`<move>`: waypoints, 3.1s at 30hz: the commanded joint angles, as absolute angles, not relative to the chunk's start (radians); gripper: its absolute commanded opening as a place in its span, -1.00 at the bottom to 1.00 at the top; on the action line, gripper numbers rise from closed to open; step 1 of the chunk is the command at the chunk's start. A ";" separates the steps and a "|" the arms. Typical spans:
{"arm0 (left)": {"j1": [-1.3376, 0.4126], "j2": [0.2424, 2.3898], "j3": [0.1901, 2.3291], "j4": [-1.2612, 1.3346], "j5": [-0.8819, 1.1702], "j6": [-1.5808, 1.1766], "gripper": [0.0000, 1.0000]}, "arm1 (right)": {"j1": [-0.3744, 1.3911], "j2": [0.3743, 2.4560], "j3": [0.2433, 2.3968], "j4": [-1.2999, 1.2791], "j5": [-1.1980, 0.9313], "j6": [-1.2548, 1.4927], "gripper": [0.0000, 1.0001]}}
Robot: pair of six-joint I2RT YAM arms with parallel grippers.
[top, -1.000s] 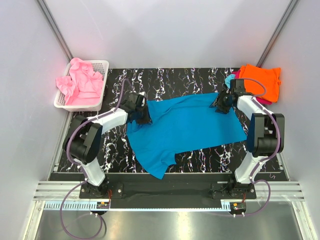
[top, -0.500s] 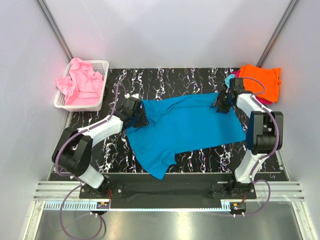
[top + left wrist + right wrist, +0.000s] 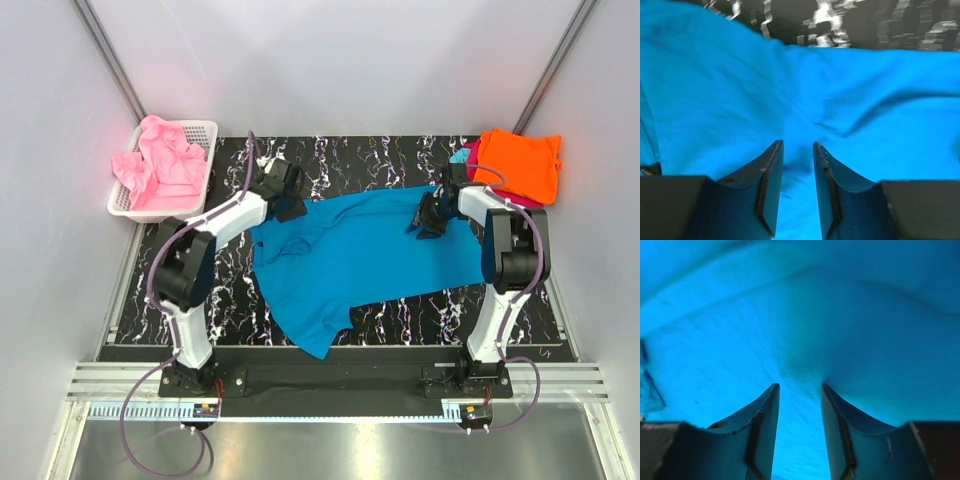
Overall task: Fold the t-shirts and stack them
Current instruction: Fold the tshirt
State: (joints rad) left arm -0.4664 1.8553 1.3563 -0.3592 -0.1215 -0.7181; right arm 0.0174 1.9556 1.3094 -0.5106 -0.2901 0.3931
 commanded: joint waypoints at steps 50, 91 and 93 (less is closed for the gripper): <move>-0.110 2.200 1.623 -0.481 0.153 -0.824 -0.49 | 0.094 1.945 1.261 -0.627 -0.103 0.448 -0.13; -0.411 1.565 0.835 -0.515 -0.030 -0.707 -0.38 | 0.095 1.790 1.138 -0.601 -0.137 0.449 -0.04; -0.422 1.569 0.827 -0.532 -0.063 -0.715 -0.39 | 0.095 1.786 1.118 -0.601 -0.132 0.448 -0.03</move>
